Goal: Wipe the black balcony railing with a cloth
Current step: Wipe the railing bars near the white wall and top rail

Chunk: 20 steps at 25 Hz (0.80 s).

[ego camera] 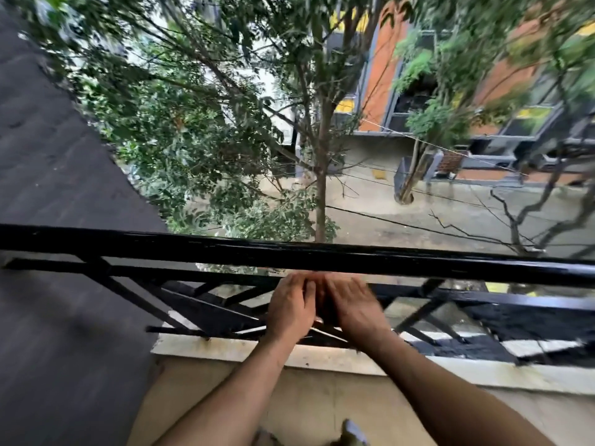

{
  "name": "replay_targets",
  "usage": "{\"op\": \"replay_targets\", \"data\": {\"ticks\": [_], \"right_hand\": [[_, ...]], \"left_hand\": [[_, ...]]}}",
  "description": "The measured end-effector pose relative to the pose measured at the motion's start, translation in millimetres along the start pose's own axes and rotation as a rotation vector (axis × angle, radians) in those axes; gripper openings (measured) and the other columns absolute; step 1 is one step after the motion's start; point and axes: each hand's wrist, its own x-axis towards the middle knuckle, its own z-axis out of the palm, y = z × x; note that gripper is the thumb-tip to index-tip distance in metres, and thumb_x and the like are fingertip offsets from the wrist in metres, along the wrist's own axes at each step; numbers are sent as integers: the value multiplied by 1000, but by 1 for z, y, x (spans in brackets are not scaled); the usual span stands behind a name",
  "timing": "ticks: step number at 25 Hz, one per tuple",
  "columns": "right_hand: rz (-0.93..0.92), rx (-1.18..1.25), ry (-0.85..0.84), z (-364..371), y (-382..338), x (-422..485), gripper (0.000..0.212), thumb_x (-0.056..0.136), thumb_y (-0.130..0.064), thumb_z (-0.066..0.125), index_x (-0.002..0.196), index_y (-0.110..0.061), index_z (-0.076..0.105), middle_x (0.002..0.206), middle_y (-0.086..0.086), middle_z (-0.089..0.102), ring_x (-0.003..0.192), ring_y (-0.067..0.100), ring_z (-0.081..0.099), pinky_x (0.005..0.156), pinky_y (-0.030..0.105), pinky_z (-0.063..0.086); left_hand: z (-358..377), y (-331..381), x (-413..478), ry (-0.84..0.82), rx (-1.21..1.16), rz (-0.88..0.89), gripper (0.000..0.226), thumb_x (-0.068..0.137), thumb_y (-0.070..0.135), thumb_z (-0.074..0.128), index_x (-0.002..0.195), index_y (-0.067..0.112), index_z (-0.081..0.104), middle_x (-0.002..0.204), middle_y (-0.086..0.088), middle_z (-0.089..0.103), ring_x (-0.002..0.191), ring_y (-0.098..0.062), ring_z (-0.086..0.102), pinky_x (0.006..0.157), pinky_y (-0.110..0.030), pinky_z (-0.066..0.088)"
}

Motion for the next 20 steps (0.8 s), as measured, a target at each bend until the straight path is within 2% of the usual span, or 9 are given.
{"op": "replay_targets", "data": {"ticks": [2, 4, 6, 9, 11, 13, 15, 17, 20], "right_hand": [[265, -130, -3, -7, 57, -43, 69, 83, -35, 72, 144, -15, 47, 134, 12, 54, 125, 34, 51, 107, 43, 45], [310, -385, -187, -3, 90, -71, 97, 84, -26, 73, 155, 11, 20, 155, 35, 29, 146, 48, 29, 125, 54, 18], [404, -283, -279, 7, 64, -61, 102, 87, -27, 68, 156, 12, 3, 160, 39, 12, 151, 51, 11, 126, 57, -1], [254, -235, -245, 10, 17, -39, 93, 78, -35, 64, 151, 14, 30, 149, 42, 35, 143, 53, 33, 123, 59, 17], [134, -261, -48, 5, 42, -46, 77, 85, -30, 52, 149, 11, 36, 144, 33, 46, 136, 48, 44, 120, 53, 32], [269, -241, -2, 8, 78, -55, 61, 91, -20, 47, 144, 7, 38, 133, 28, 51, 123, 43, 46, 114, 51, 36], [400, -297, -80, 15, 70, -44, 53, 88, -17, 38, 136, 5, 47, 125, 31, 51, 116, 46, 45, 109, 57, 30], [342, -218, -79, 22, 7, -5, 53, 86, -25, 52, 130, 5, 54, 115, 30, 52, 108, 44, 48, 103, 59, 33], [139, 63, 114, 38, -101, 60, 73, 73, -32, 73, 137, -1, 54, 116, 19, 54, 107, 41, 52, 105, 54, 41]], "left_hand": [[17, 18, -6, -66, 7, 28, 43, 100, 40, 42, 127, 15, 64, 127, -6, 64, 120, -25, 58, 105, -36, 45], [39, 41, -18, -128, 28, 65, 41, 102, 36, 47, 132, 13, 61, 134, -8, 60, 126, -26, 54, 108, -35, 43], [52, 60, -25, -151, 21, 83, 40, 102, 34, 47, 134, 13, 60, 137, -8, 58, 128, -26, 52, 109, -34, 40], [57, 74, -29, -115, -35, 67, 49, 100, 41, 36, 133, 17, 60, 135, -4, 60, 125, -22, 54, 107, -31, 40], [52, 66, -29, -111, -64, 2, 50, 99, 43, 34, 135, 18, 59, 136, -2, 60, 125, -21, 55, 106, -31, 43], [41, 49, -31, -81, -52, -54, 50, 100, 44, 35, 133, 17, 61, 134, -2, 62, 122, -22, 58, 101, -34, 49], [23, 30, -30, -7, -53, -102, 41, 102, 39, 42, 128, 18, 65, 129, -1, 67, 115, -22, 62, 95, -33, 52], [-1, -3, -21, 76, -89, -174, 30, 102, 31, 50, 119, 16, 70, 118, -3, 71, 105, -24, 67, 86, -32, 52], [-54, -69, -1, 220, -170, -305, 34, 99, 34, 46, 104, 14, 73, 100, -8, 74, 93, -31, 69, 77, -35, 52]]}}
